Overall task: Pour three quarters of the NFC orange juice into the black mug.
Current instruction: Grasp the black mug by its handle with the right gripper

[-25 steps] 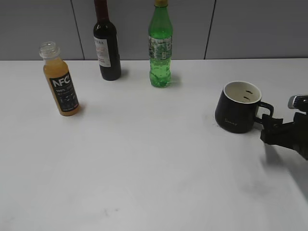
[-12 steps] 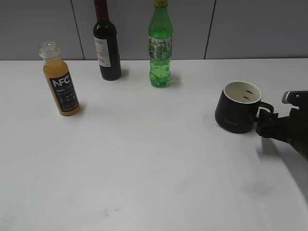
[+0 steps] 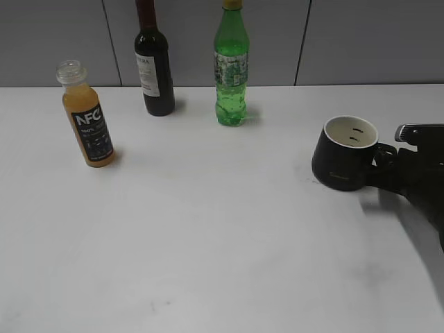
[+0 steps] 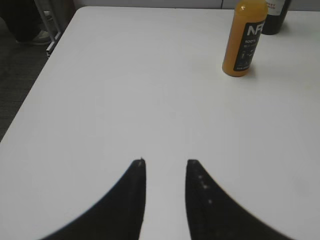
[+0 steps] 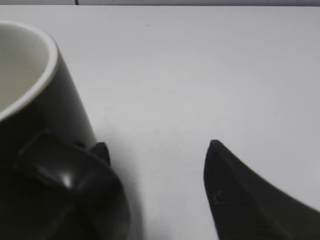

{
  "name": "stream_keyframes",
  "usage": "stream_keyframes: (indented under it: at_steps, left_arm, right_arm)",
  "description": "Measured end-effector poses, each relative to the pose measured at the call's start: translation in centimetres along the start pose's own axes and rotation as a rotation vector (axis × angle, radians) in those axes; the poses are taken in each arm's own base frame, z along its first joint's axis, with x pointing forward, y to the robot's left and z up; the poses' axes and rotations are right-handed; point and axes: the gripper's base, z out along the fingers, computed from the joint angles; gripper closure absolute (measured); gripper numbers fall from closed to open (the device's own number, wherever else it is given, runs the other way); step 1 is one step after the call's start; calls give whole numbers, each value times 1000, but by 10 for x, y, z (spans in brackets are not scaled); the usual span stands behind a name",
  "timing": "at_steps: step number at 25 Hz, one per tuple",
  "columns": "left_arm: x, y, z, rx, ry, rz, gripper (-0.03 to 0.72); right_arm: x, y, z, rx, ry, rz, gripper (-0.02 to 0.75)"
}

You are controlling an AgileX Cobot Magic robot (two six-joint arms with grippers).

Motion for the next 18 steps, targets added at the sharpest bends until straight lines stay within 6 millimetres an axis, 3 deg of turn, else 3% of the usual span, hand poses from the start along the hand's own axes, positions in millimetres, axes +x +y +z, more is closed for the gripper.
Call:
stream_keyframes:
  at_steps: [5, 6, 18]
  left_arm:
    - [0, 0, 0, 0, 0, 0, 467]
    - [0, 0, 0, 0, 0, 0, 467]
    - [0, 0, 0, 0, 0, 0, 467]
  right_arm:
    - [-1, 3, 8, -16, -15, -3, 638]
    - [-2, 3, 8, -20, -16, -6, 670]
    - [-3, 7, 11, -54, -24, -20, 697]
